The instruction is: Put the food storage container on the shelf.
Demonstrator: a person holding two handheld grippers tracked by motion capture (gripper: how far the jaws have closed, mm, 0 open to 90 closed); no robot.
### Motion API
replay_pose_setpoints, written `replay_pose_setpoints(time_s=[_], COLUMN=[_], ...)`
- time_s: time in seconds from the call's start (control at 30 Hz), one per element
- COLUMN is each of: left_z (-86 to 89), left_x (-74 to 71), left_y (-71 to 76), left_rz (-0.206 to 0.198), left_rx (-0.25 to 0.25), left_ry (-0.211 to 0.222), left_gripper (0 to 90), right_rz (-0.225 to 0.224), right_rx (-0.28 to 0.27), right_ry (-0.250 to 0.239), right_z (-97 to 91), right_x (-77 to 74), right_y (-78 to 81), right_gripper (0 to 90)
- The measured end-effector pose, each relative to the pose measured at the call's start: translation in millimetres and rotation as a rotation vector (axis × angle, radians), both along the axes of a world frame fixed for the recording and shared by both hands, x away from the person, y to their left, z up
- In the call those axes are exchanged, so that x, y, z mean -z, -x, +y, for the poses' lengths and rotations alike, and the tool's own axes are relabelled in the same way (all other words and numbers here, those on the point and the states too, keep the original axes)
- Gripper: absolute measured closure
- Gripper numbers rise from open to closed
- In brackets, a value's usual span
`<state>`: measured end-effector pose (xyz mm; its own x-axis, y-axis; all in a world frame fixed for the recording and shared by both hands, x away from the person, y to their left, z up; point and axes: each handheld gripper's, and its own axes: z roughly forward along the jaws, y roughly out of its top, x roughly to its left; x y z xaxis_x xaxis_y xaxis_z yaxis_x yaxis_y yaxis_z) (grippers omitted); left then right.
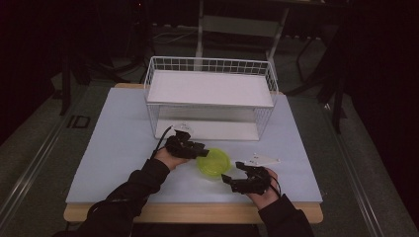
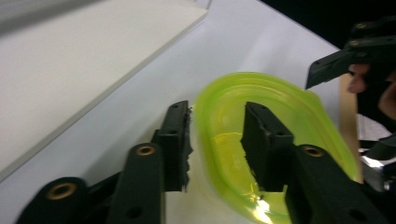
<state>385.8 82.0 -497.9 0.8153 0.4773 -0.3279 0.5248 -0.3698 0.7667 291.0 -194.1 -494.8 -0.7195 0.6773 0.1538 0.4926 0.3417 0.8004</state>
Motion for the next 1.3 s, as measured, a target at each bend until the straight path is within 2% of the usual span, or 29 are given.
replay_pose_setpoints(time_s=[0.07,0.13,0.2,0.27,0.3,0.47,0.53,0.6,0.63,0.77,0.8,0.87,0.9,0.93,0.97,1.1,1.17,1.3], left_z=[-0.3,-1.4,-0.4,1.2,1.4,1.9,1.6,2.7,4.8,10.4,10.7,10.4,10.2,9.7,9.5,10.8,10.7,9.9], left_x=[0.2,1.8,2.5,1.6,1.5,0.2,-1.3,-2.5,-2.5,-3.4,-4.5,-5.7,-8.3,-9.6,-10.3,-11.0,-11.7,-14.9], left_y=[-0.1,0.7,1.5,2.1,3.1,5.2,7.7,9.8,10.5,15.5,16.8,19.1,22.0,23.7,25.0,30.3,33.7,38.0], left_rz=[0.008,0.025,0.031,0.037,0.036,0.072,0.076,0.077,0.083,0.091,0.103,0.099,0.134,0.134,0.136,0.16,0.15,0.134], left_rx=[0.013,0.036,0.035,0.04,0.041,0.039,0.044,0.027,0.029,0.035,0.042,0.04,0.055,0.056,0.059,0.035,0.036,0.025], left_ry=[-0.001,-0.024,-0.017,-0.021,-0.025,-0.024,-0.02,-0.037,-0.036,-0.038,-0.033,-0.039,-0.021,-0.025,-0.024,-0.014,-0.021,-0.033], left_gripper=[61.1,61.7,63.4,71.9,72.3,75.5,77.6,77.7,77.8,78.5,78.7,78.6,78.6,78.9,79.0,81.1,81.6,82.1], right_rz=[0.006,0.021,0.033,0.05,0.055,0.09,0.106,0.114,0.13,0.146,0.138,0.136,0.134,0.131,0.13,0.124,0.132,0.075], right_rx=[0.005,0.002,0.004,0.002,0.002,-0.008,-0.016,-0.016,-0.004,0.012,0.027,0.03,0.028,0.042,0.044,0.049,0.055,0.047], right_ry=[-0.005,-0.023,-0.036,-0.042,-0.043,-0.029,-0.02,-0.009,-0.027,-0.066,-0.062,-0.044,-0.039,-0.008,-0.001,0.016,-0.007,0.068], right_z=[0.1,0.0,-0.1,-0.3,-0.1,3.4,6.4,10.3,11.1,6.5,5.8,6.2,6.5,7.1,7.7,10.2,9.6,16.2], right_x=[0.2,0.4,0.5,0.5,0.7,2.8,2.2,0.5,-1.0,-8.3,-10.0,-10.8,-11.2,-12.5,-13.1,-16.3,-18.6,-24.7], right_y=[-0.8,-3.4,-5.2,-7.2,-7.7,-11.0,-13.3,-15.0,-16.2,-19.9,-19.8,-20.0,-20.0,-19.6,-19.3,-17.4,-17.3,-13.4], right_gripper=[24.0,24.0,24.2,25.2,25.7,34.5,45.6,46.8,50.8,69.8,74.6,75.4,76.5,79.1,79.8,82.0,83.3,83.5])
